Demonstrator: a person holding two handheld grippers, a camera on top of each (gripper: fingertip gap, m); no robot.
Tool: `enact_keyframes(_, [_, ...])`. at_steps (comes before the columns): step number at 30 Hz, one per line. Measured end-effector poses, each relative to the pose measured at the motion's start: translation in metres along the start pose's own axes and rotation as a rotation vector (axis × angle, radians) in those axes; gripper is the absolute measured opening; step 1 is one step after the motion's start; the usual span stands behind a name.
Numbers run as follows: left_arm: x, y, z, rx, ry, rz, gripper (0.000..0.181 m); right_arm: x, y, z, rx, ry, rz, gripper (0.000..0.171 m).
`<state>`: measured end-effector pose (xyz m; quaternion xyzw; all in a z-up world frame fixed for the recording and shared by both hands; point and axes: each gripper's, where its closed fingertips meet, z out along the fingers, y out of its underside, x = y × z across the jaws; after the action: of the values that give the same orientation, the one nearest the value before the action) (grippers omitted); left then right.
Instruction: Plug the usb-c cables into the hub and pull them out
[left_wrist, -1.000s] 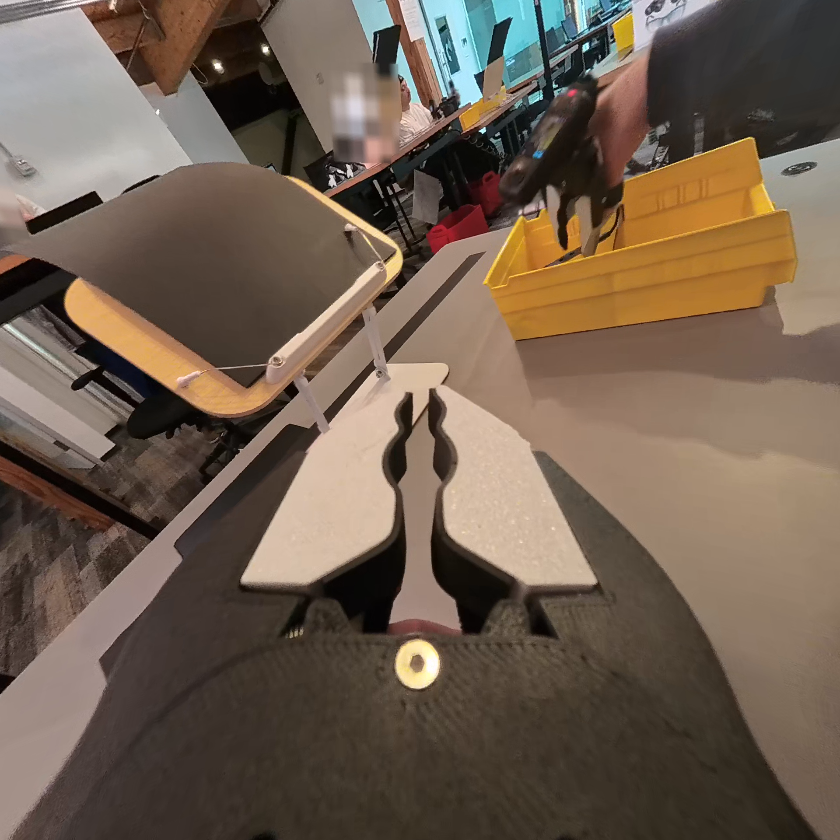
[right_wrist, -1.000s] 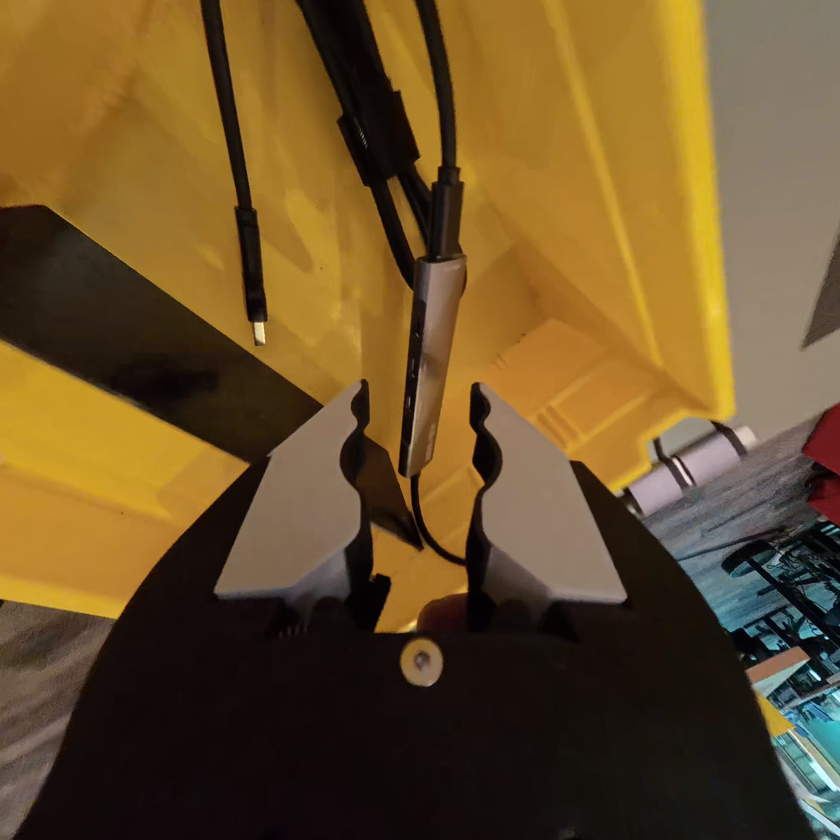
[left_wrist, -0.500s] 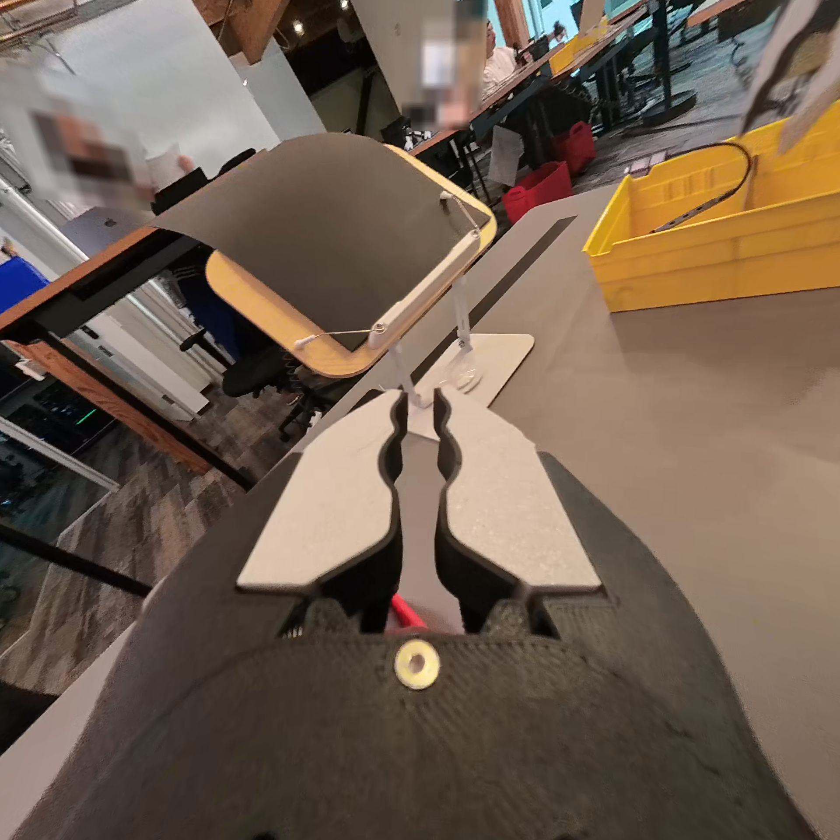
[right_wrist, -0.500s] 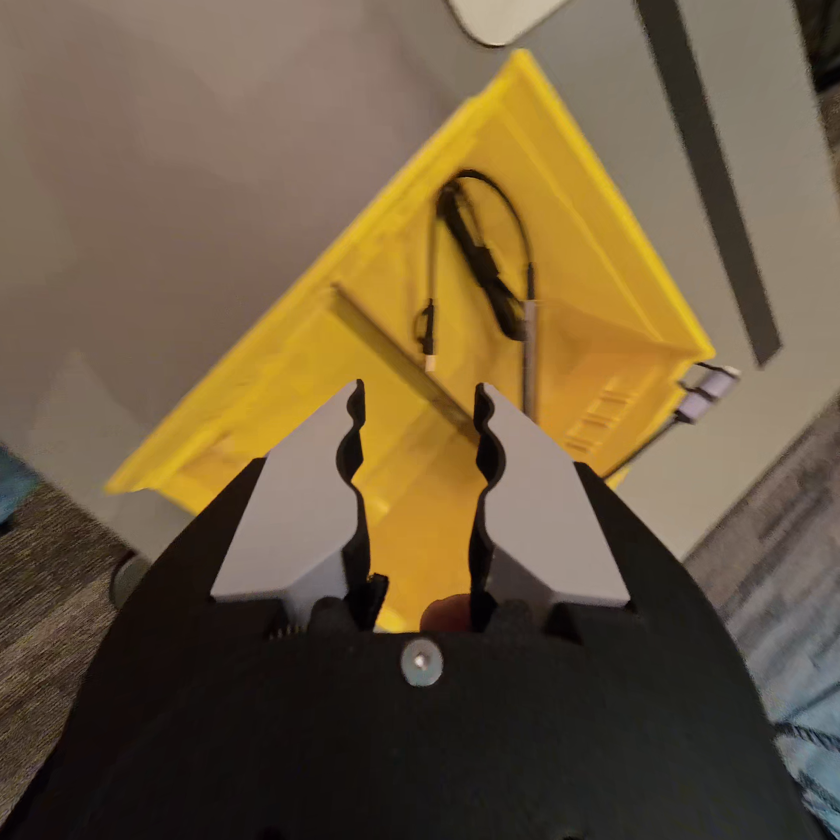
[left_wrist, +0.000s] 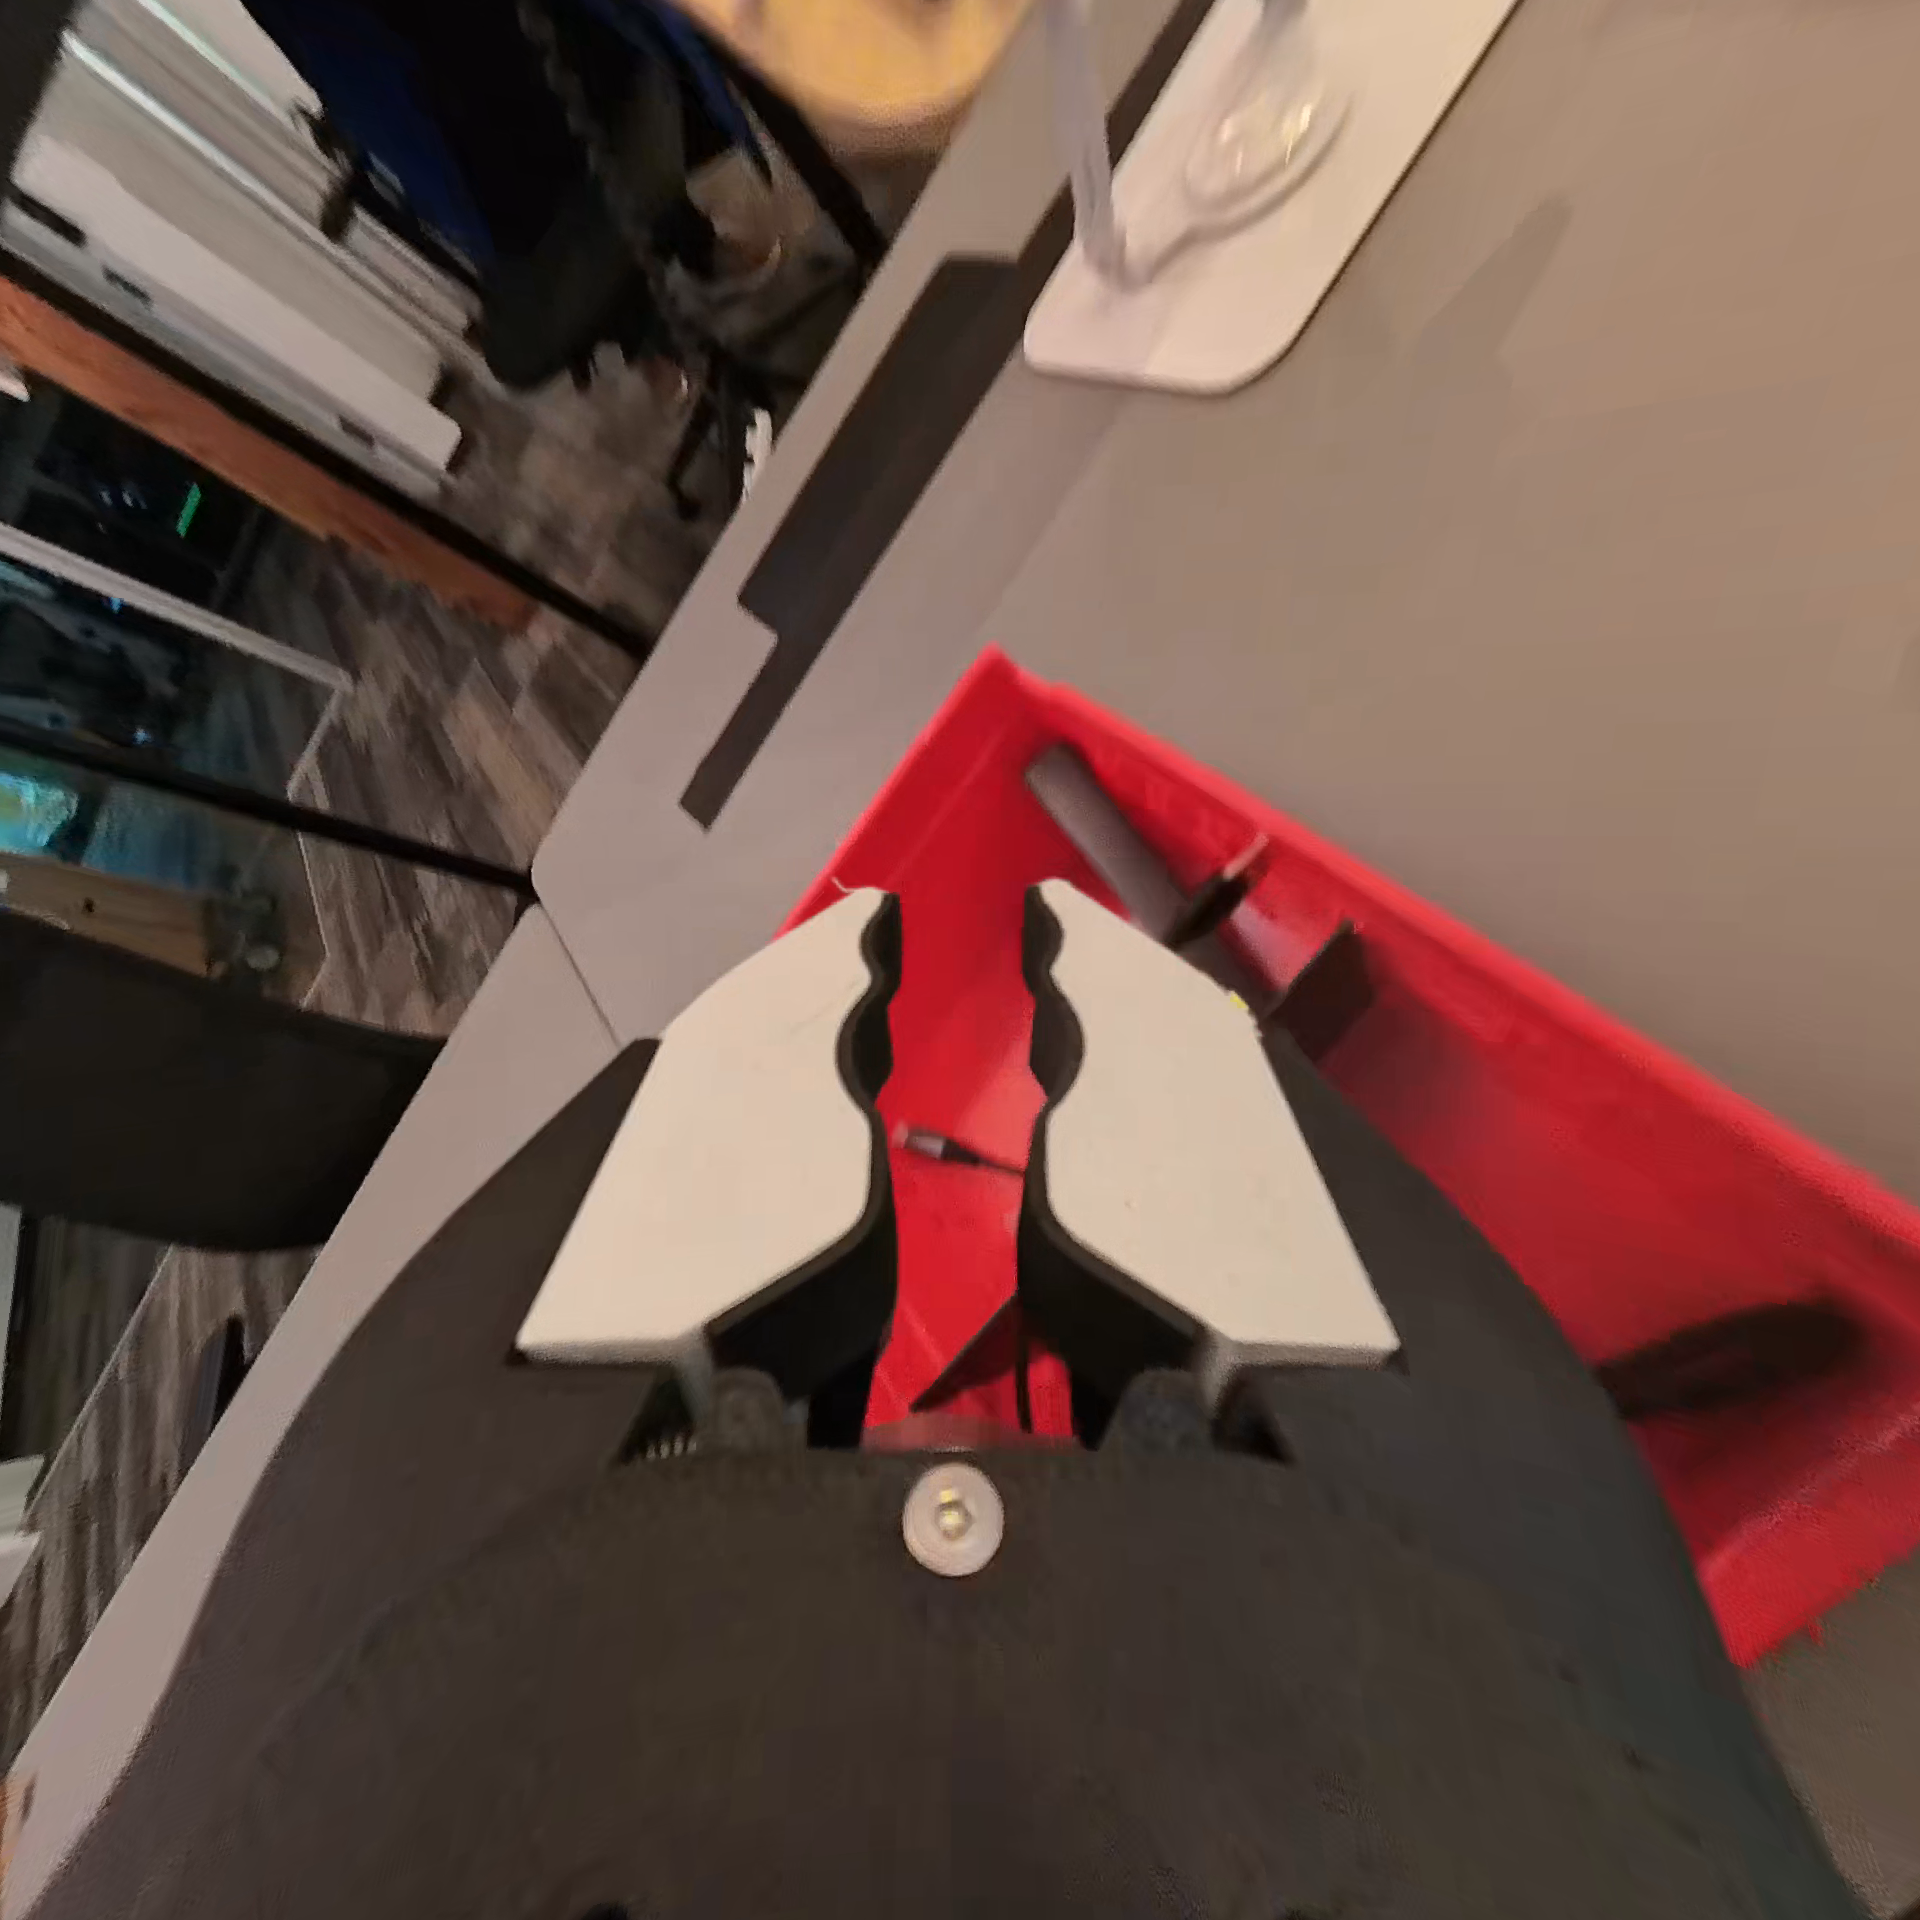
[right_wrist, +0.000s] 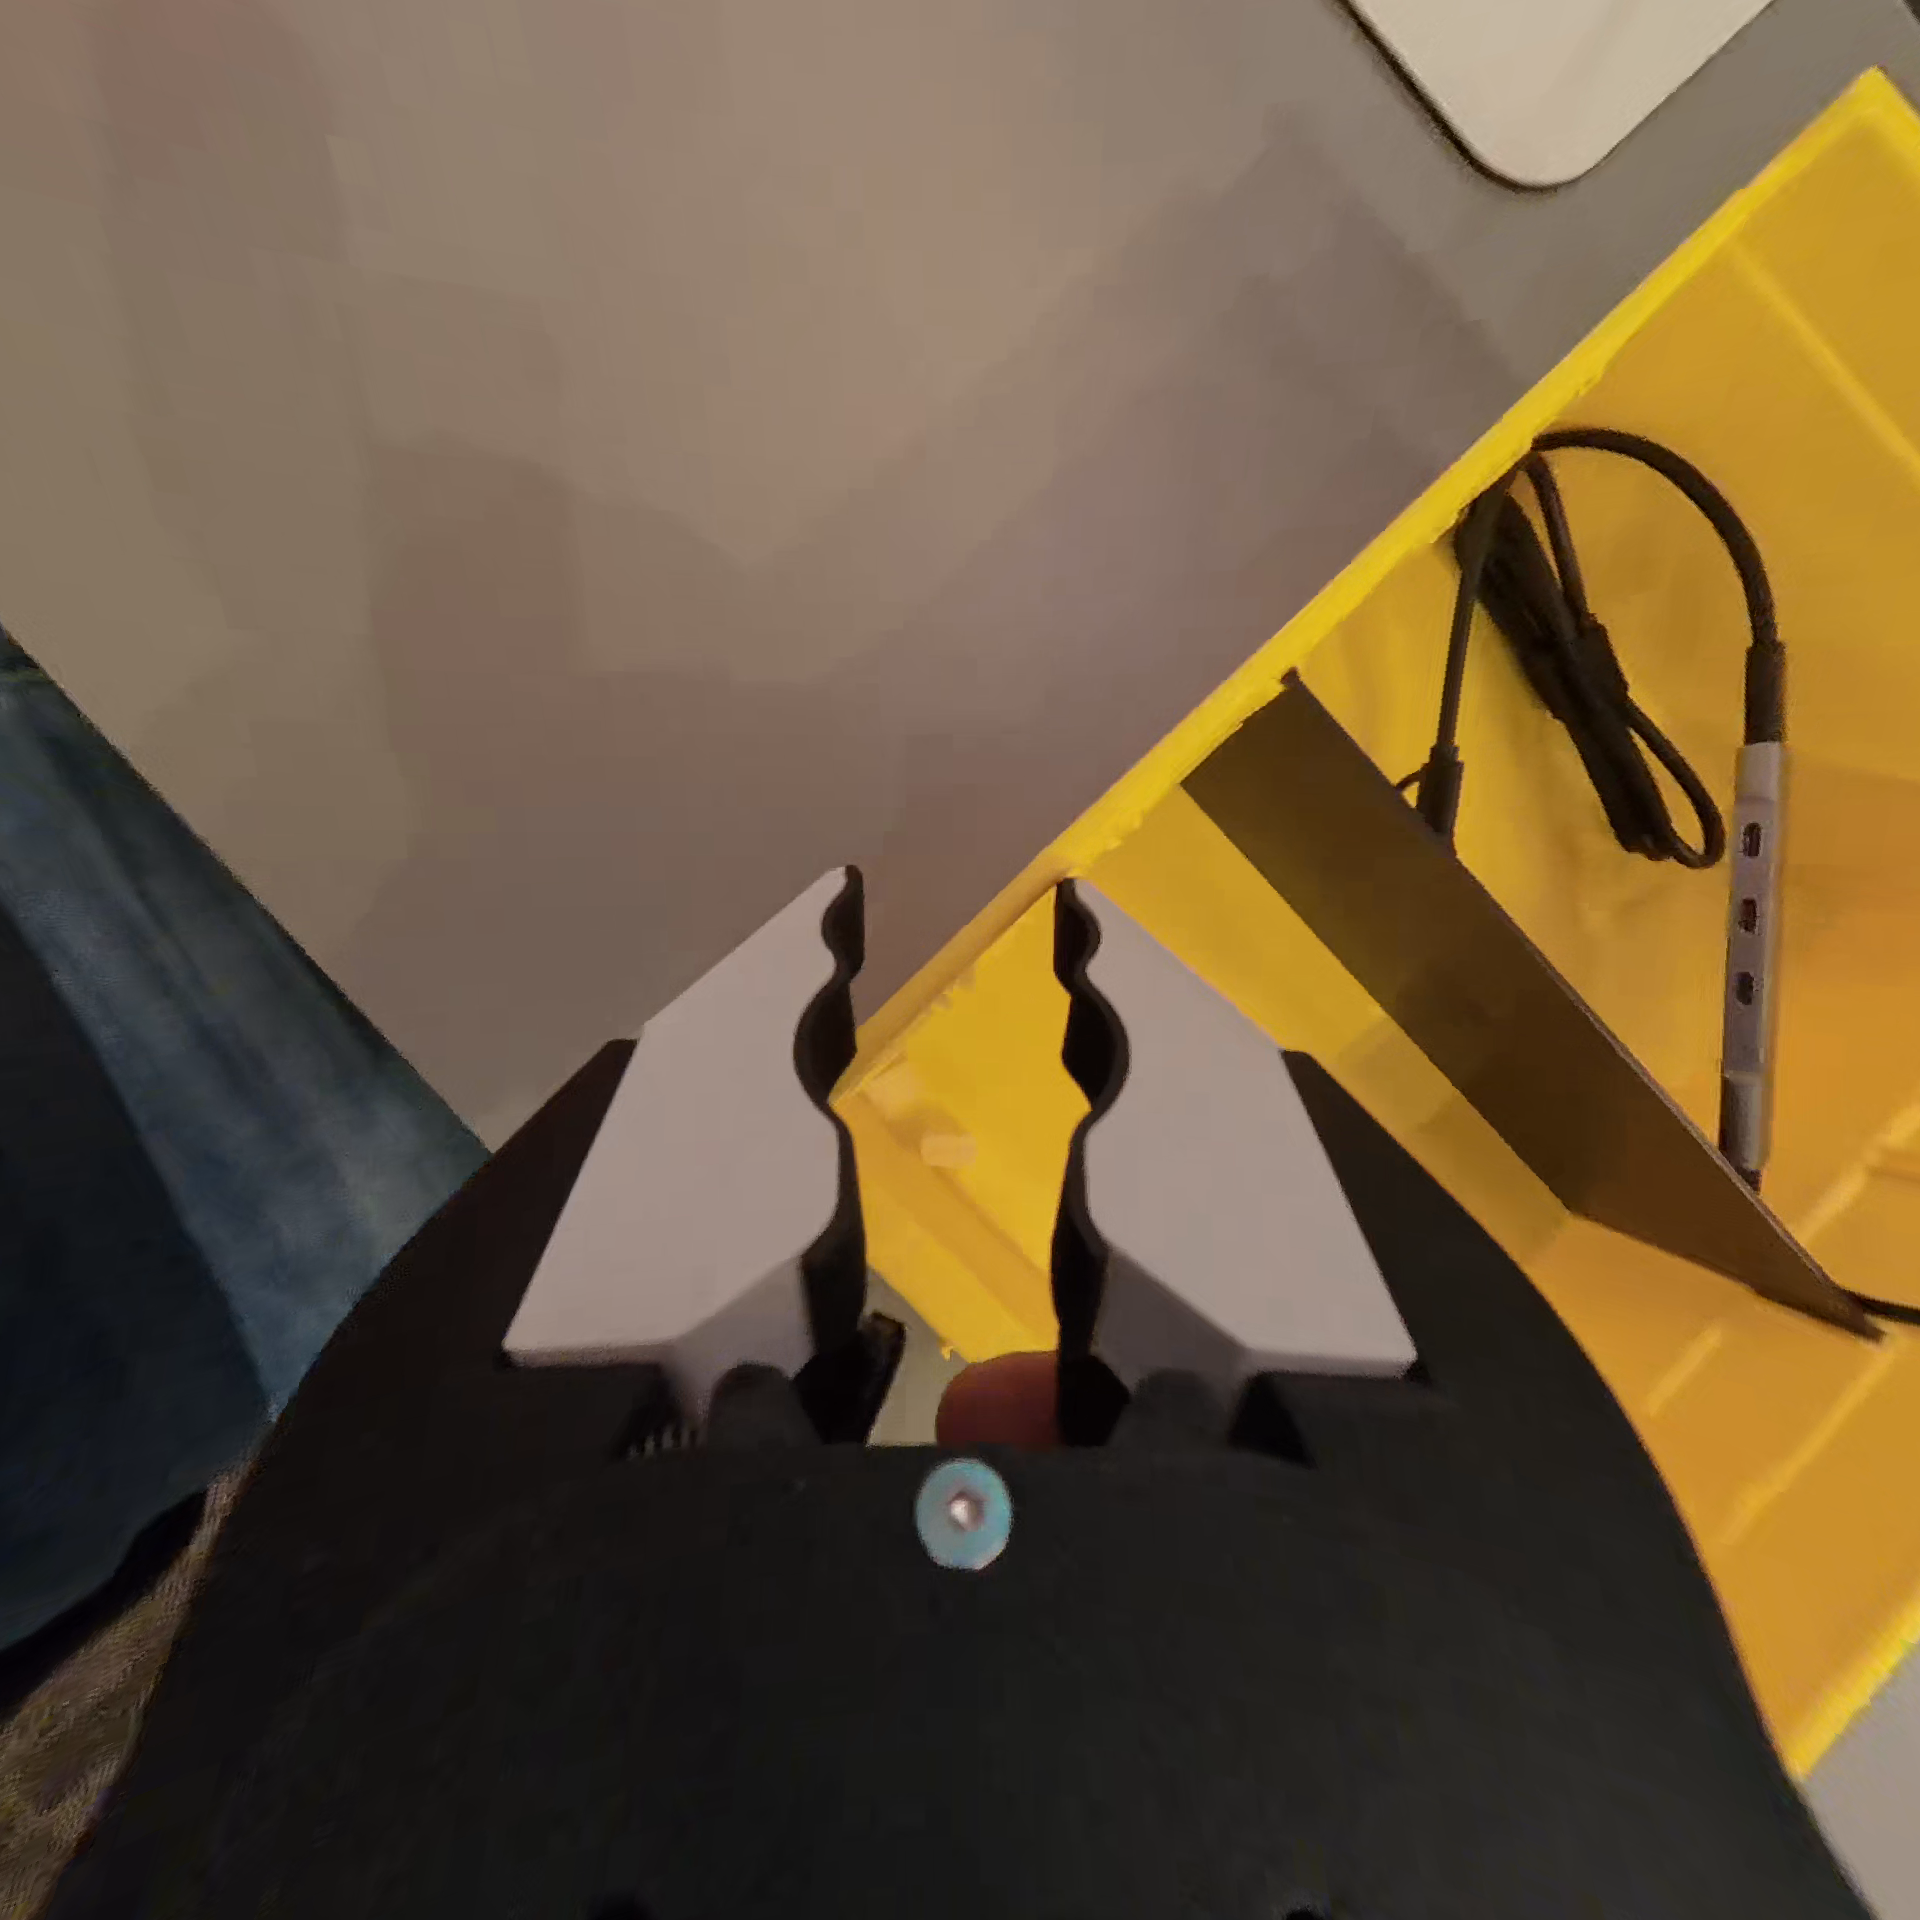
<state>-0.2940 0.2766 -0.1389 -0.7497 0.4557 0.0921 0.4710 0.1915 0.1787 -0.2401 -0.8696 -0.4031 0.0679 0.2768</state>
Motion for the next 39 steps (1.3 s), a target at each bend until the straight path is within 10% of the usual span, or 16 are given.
enact_keyframes(14, [0.031, 0.097, 0.055, -0.297, 0.103, 0.093, 0.021, -0.005, -0.051, -0.014, 0.131, 0.271, -0.116, 0.045])
enact_keyframes(39, [0.012, 0.078, 0.014, -0.211, 0.154, -0.009, 0.003, -0.055, -0.089, -0.019, 0.247, 0.235, -0.263, 0.040])
